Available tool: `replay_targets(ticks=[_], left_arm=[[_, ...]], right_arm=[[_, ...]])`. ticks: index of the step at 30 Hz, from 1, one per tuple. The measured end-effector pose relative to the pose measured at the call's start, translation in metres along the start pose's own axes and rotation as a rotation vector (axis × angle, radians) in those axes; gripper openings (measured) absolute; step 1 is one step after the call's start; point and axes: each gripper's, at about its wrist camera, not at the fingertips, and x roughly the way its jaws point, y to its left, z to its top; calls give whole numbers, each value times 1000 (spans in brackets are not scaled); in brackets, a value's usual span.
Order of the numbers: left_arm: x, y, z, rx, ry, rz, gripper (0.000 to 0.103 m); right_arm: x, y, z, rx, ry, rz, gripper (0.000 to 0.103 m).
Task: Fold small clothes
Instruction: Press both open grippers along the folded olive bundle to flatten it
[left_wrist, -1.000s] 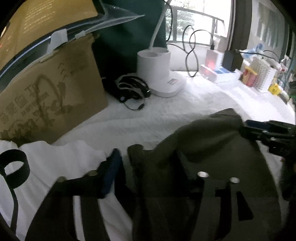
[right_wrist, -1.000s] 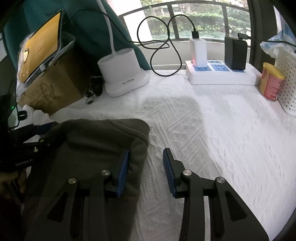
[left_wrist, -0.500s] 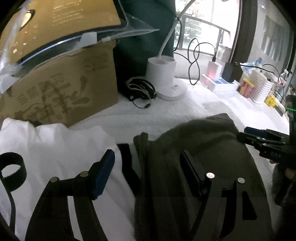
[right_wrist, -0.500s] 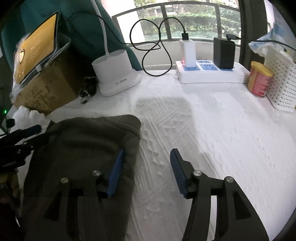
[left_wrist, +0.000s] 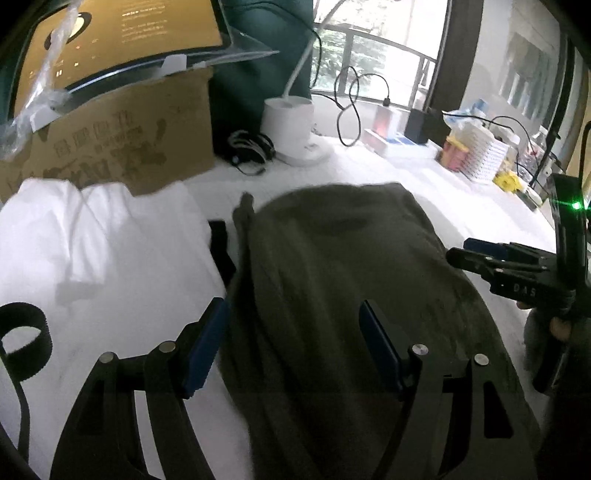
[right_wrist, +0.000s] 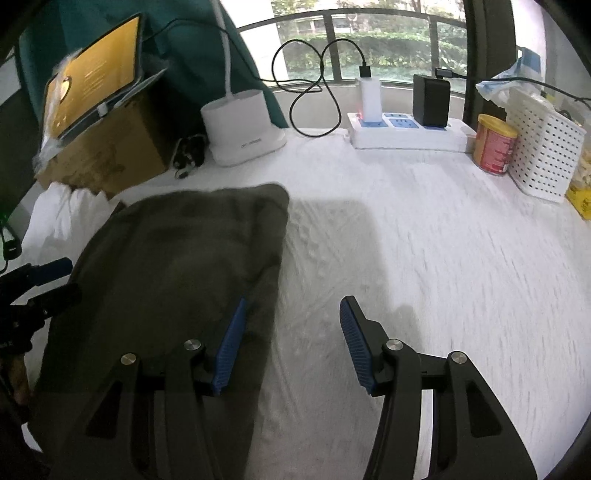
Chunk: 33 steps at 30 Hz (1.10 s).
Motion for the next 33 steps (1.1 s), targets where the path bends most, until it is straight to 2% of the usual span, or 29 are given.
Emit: replay_targets(ticks=[5,9,16,22,29,33], left_arm=[[-7,1,-15,-17,-7,0,73],[-5,1,-26,17,19,64,73],[-16,6,-35,3,-11,98,73],[-26,3,-47,9,-22,105,73],[-49,-5,-62,-25,-108,83,73],[-51,-9,-69,-48,-117,79,73]], right_arm=[[-9,5,-16,-10,0,-9,56],[-17,7,-28,-7,-1,-6,56],[-29,13,-45,-4,-2,17,56],[-40,16,-59,-3,-1,50,56],[-55,25,-81,-24,2,97,56],[-65,28,-94,-41,2,118,56]])
